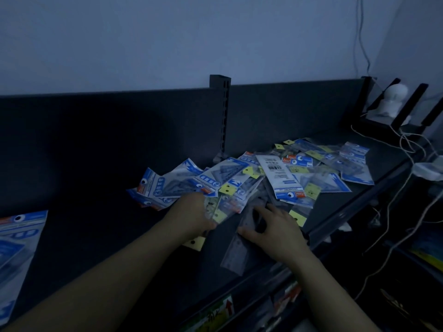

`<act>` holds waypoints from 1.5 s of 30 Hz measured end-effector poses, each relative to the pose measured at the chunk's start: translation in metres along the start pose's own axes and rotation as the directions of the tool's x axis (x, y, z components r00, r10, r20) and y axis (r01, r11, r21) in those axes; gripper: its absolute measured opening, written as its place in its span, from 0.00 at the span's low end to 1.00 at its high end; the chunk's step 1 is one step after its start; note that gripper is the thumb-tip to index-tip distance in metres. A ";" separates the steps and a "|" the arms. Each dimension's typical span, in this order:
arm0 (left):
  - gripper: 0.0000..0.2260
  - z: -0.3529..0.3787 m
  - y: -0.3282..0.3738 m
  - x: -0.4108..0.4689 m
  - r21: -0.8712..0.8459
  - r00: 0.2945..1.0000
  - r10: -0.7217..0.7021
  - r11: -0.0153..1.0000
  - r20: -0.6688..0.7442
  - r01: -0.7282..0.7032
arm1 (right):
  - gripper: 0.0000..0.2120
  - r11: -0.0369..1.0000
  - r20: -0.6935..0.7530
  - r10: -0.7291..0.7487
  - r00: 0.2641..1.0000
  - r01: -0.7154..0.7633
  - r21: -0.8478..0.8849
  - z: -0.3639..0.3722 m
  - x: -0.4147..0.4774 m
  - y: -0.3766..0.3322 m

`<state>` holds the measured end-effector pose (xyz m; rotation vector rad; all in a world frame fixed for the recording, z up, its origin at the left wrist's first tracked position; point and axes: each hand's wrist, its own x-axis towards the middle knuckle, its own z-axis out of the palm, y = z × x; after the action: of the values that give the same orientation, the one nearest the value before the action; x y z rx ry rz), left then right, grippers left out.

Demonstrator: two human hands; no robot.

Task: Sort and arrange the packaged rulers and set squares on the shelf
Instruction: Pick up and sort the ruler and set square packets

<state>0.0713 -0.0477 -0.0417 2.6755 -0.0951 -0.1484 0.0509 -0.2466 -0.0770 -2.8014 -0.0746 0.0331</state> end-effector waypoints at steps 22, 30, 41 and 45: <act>0.09 -0.041 -0.013 -0.027 -0.538 0.941 -0.043 0.811 0.336 0.229 | 0.26 0.942 -0.161 0.160 0.974 -0.102 0.320 -0.010 0.010 -0.005; 0.08 -0.061 -0.014 -0.043 -0.557 0.935 -0.004 0.802 0.355 0.215 | 0.31 0.906 -0.031 0.233 0.972 -0.205 0.371 -0.018 0.015 -0.007; 0.09 -0.043 -0.005 -0.038 -0.707 0.966 -0.051 0.672 0.253 0.221 | 0.14 0.806 0.094 0.266 0.959 -0.275 0.525 -0.027 0.013 -0.008; 0.05 -0.014 0.009 -0.025 -0.838 0.970 0.013 0.505 0.244 0.204 | 0.09 0.558 0.110 0.234 0.966 -0.226 0.798 -0.030 0.002 -0.004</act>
<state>0.0477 -0.0477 -0.0232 1.6215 0.0581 -0.4122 0.0534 -0.2531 -0.0470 -1.8535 0.2587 0.0922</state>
